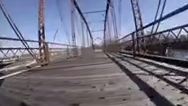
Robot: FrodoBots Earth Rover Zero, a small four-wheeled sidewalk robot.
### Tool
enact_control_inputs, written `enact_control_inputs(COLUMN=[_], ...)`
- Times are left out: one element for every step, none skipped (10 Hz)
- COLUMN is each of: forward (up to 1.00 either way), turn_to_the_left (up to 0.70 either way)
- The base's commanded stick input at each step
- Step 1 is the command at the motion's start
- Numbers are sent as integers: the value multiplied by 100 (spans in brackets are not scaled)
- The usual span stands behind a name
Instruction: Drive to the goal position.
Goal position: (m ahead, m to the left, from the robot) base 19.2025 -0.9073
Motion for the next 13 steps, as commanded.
enact_control_inputs(forward=[100,100,100,100,100,100,100,100,100,100,100,100,100], turn_to_the_left=[0,0,0,0,0,0,0,0,0,0,0,-25,-35])
